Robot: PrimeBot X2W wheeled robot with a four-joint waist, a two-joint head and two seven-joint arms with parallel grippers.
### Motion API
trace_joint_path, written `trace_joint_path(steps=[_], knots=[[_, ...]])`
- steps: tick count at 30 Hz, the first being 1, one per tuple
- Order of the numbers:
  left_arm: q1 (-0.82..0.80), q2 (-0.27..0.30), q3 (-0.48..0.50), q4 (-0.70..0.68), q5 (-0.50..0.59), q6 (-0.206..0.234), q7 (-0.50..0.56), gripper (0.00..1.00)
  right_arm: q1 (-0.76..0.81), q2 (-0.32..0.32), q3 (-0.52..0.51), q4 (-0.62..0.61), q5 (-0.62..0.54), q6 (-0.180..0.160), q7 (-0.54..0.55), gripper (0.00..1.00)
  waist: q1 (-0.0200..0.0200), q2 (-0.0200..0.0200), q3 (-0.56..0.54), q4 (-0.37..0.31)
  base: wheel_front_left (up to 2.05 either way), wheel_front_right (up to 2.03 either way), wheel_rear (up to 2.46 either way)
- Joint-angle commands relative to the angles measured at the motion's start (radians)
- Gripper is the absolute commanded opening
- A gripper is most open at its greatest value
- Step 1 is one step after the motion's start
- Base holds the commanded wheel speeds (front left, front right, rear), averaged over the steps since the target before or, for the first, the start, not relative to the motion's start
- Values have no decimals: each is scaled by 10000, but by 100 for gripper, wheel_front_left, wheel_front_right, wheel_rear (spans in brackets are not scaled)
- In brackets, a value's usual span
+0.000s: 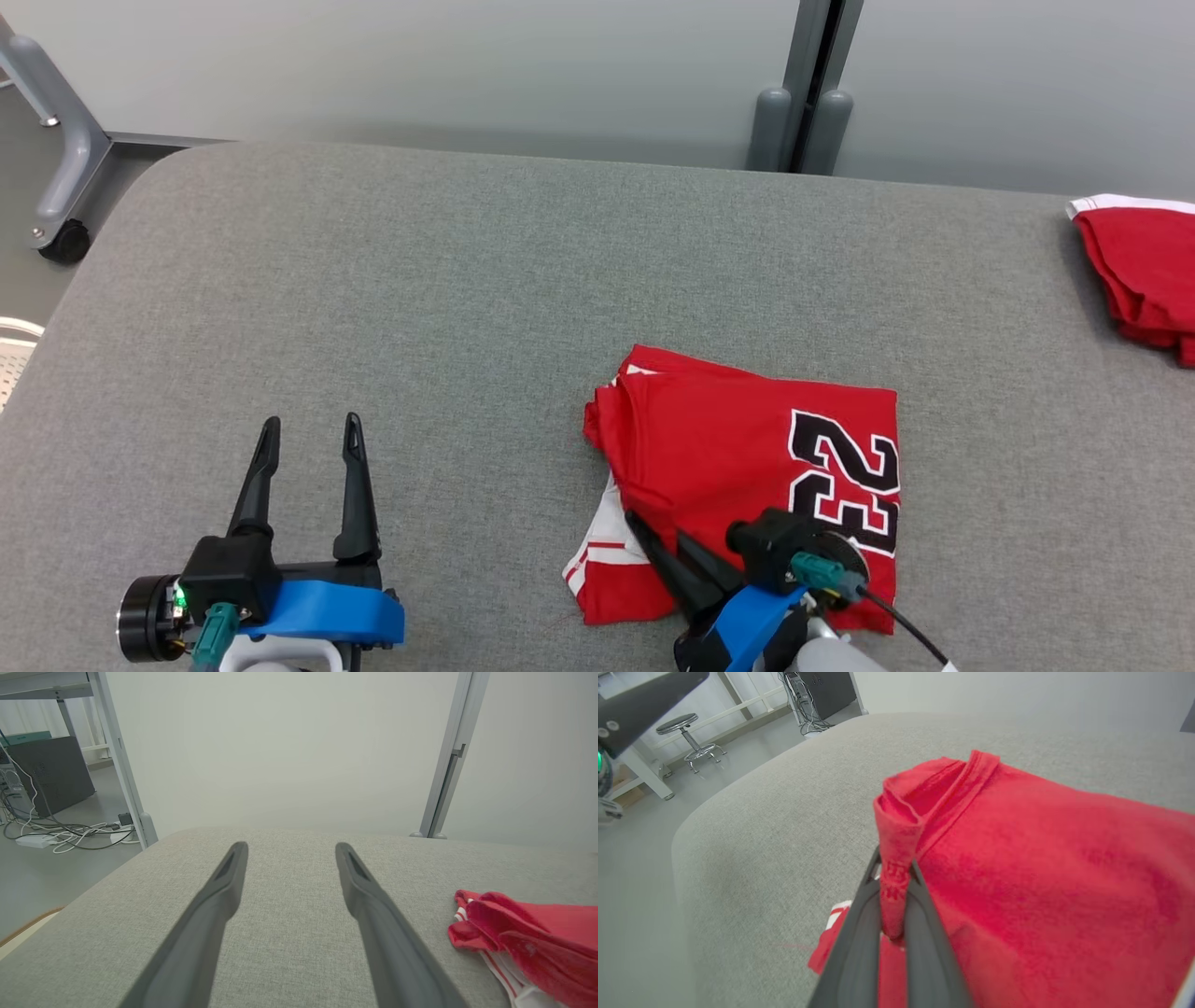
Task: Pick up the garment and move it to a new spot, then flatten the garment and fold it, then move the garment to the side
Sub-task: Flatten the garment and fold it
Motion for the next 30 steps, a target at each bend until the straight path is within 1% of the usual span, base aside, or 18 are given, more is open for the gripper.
trace_joint_path(steps=[1,2,3,4,10,14,19,25,30], knots=[[-8,-11,1,14,-16,34,-44,100,143,-25,97,-37,13,2,-25,22,0,0,-8,0,0,0,0],[-7,-11,-13,23,-28,42,-44,100,183,-24,250,-25,9,2,-29,45,0,0,-19,3,0,0,0],[0,-11,-35,28,-41,58,-44,100,211,-24,396,14,-41,2,-34,86,0,0,-33,6,0,0,0],[-1,-11,-51,31,-56,73,-44,100,240,-22,541,35,-76,2,-38,100,0,0,-47,9,0,0,0],[67,-11,13,67,-64,73,-44,100,267,-25,994,-1,-77,2,-85,100,0,0,-114,-79,0,0,0],[151,-11,114,51,-37,74,-44,100,292,-28,635,-325,-222,2,-103,100,0,0,-194,-279,0,0,0],[206,-11,142,-24,63,74,-44,100,637,-161,-539,-1216,-711,2,-99,100,0,0,-289,-664,0,0,0],[114,-11,234,-70,201,17,-44,100,1277,-477,-2334,-2508,-1255,2,-97,100,0,0,-378,-1184,0,0,0],[84,-2,379,-97,302,15,-44,100,1815,-525,-3862,-3362,-1692,2,-95,100,0,0,-490,-1613,0,0,0]])
